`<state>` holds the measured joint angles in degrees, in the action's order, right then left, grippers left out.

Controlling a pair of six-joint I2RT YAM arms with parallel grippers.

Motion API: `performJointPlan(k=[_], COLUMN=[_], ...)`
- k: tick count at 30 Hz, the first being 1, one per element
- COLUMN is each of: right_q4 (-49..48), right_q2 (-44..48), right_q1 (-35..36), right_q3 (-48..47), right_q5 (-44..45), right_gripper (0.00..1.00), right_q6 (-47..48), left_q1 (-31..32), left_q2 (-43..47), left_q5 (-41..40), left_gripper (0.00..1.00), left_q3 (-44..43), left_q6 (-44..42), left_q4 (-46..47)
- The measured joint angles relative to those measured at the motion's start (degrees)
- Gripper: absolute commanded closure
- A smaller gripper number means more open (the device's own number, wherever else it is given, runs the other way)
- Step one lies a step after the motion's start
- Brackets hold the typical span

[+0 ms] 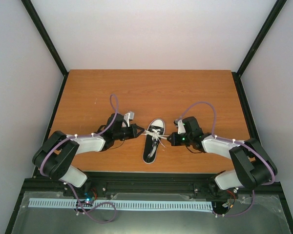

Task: Tie the shoes

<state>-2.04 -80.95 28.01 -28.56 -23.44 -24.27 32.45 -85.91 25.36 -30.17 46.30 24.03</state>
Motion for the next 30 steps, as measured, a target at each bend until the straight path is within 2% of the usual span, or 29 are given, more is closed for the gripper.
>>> performJointPlan(k=[13,24,25,26,28,30], right_q4=[0.9,-0.2,-0.1,0.0,0.6,2.0], right_q2=[1.5,1.4,1.5,1.5,1.7,2.3], right_q1=[-3.0,-4.3,-4.4,-4.5,-4.7,-4.9], right_q3=[1.6,2.4,2.4,2.4,2.4,2.4], right_q5=[1.1,-0.2,-0.4,-0.7,-0.9,-0.5], right_gripper=[0.97,0.97,0.93,0.85,0.62,0.4], right_q6=[-0.5,-0.5,-0.5,-0.5,0.1,-0.3], left_q1=[0.0,-2.1,-2.2,-2.3,-2.4,-2.6], left_q2=[0.7,0.5,0.4,0.3,0.2,0.2], left_q5=[-4.3,-1.6,-1.0,-0.2,1.4,3.1], left_gripper=[0.99,0.99,0.99,0.99,0.93,0.8], left_q3=[2.2,4.3,4.3,4.2,3.7,2.9], left_q6=[1.8,3.1,2.9,2.5,1.2,-0.5], left_q4=[-3.4,-1.8,-1.7,-1.6,-1.9,-2.4])
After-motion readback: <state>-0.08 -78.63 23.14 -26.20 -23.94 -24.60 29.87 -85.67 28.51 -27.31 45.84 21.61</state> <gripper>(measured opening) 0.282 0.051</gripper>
